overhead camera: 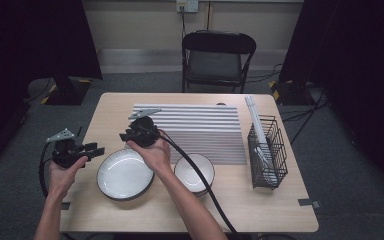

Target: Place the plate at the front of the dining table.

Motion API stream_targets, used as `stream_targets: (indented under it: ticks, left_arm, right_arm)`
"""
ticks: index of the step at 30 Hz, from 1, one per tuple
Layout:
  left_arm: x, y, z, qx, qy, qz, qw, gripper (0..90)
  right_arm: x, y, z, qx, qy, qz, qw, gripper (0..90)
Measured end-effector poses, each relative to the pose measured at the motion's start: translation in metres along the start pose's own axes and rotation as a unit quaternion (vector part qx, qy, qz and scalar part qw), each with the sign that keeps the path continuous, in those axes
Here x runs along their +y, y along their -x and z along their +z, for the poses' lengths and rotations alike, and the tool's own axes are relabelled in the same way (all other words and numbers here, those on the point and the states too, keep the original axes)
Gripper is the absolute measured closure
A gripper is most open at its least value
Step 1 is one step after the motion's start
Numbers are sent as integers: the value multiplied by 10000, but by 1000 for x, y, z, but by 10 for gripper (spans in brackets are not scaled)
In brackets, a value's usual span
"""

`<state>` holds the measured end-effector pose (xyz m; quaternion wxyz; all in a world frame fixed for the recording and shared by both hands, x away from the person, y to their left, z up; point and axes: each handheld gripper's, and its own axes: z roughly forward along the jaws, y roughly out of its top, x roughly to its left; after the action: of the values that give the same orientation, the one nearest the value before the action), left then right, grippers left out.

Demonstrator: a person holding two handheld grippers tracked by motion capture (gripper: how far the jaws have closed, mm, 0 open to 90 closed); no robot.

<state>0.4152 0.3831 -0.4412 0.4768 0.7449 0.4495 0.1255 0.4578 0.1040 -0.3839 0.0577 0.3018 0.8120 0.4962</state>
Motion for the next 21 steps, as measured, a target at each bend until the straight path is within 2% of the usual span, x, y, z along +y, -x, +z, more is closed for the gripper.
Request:
stream_targets:
  ticks: [3,6,9,17,21]
  left_arm:
    - [-2,-1,3,-16,-90,-34,10000,528]
    - [-3,-2,6,-37,-168,-1,9999,566]
    - [-4,-3,8,-109,-130,-128,9998,653]
    - [-6,-2,14,-181,-273,-114,9994,726]
    - [-7,-2,16,-80,-307,-63,9995,738]
  right_arm:
    - [-3,0,6,36,-88,99,9999,732]
    - [-8,0,12,37,-213,87,9997,719]
    - [-15,3,18,-61,-371,116,9992,711]
    - [-33,20,28,-331,-592,404,9969,733]
    - [-39,25,31,-409,-680,547,9953,757]
